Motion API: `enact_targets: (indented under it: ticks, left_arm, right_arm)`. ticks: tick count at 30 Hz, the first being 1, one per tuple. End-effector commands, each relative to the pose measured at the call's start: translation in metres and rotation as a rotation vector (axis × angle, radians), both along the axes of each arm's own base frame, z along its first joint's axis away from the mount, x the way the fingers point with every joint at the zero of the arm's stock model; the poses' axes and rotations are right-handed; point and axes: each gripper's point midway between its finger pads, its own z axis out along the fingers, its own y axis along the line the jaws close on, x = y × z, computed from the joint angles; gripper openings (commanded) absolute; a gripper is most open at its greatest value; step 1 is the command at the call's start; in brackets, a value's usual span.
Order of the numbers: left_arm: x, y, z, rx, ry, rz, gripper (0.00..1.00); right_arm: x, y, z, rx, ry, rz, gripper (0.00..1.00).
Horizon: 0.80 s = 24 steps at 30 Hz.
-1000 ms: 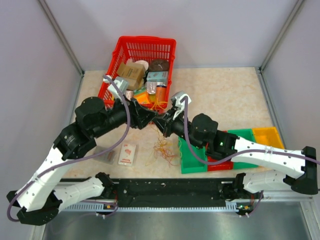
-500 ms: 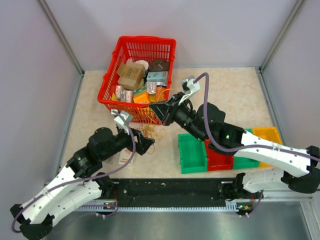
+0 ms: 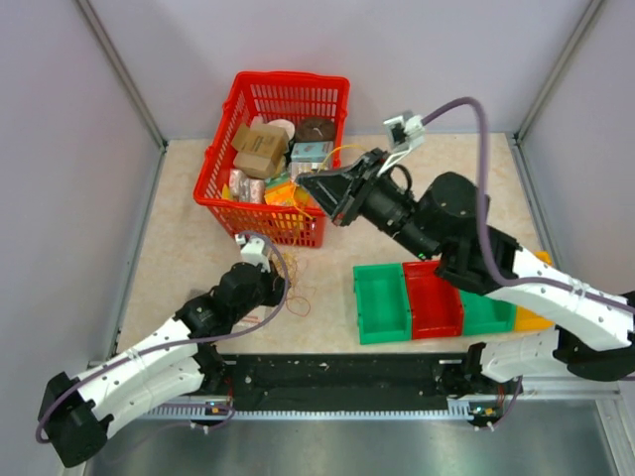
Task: Untangle the cables
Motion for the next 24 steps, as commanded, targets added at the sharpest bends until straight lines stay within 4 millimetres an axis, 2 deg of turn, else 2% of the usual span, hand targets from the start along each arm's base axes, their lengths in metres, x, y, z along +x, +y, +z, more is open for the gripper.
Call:
enact_targets:
  ticks: [1,3,6,10,13,15,17,19,21,24]
  left_arm:
    - [-0.004,0.008,-0.025,-0.045,0.055,0.083,0.00]
    - [-0.008,0.013,-0.038,-0.033,0.076,0.093,0.00]
    - [-0.012,0.013,-0.044,-0.039,0.088,0.085,0.00]
    - [-0.013,0.013,-0.046,-0.036,0.099,0.083,0.00]
    - [-0.015,0.012,-0.048,-0.033,0.119,0.078,0.00]
    - [-0.016,0.007,-0.041,-0.046,0.110,0.046,0.00]
    - [-0.017,0.002,-0.032,-0.064,0.097,0.020,0.00]
    - [-0.018,-0.002,-0.020,-0.082,0.077,-0.009,0.00]
    - [-0.019,-0.007,-0.011,-0.094,0.065,-0.039,0.01]
    - [-0.021,-0.013,-0.002,-0.097,0.063,-0.075,0.01]
  right_arm:
    - [-0.002,-0.039,0.083,0.097,-0.145,-0.061,0.00]
    - [-0.002,-0.056,0.108,0.102,-0.202,-0.105,0.00]
    - [0.008,-0.079,0.125,0.052,-0.261,-0.214,0.00]
    - [0.031,-0.129,0.124,-0.049,-0.290,-0.462,0.00]
    - [0.045,-0.174,0.122,-0.171,-0.306,-0.675,0.00]
    - [0.055,-0.203,0.100,-0.271,-0.249,-0.823,0.00]
    - [0.063,-0.235,0.055,-0.384,-0.164,-0.965,0.00]
    - [0.068,-0.267,-0.001,-0.459,-0.064,-1.082,0.00]
    - [0.061,-0.302,-0.044,-0.486,0.033,-1.176,0.00]
    - [0.046,-0.352,-0.083,-0.491,0.125,-1.292,0.00]
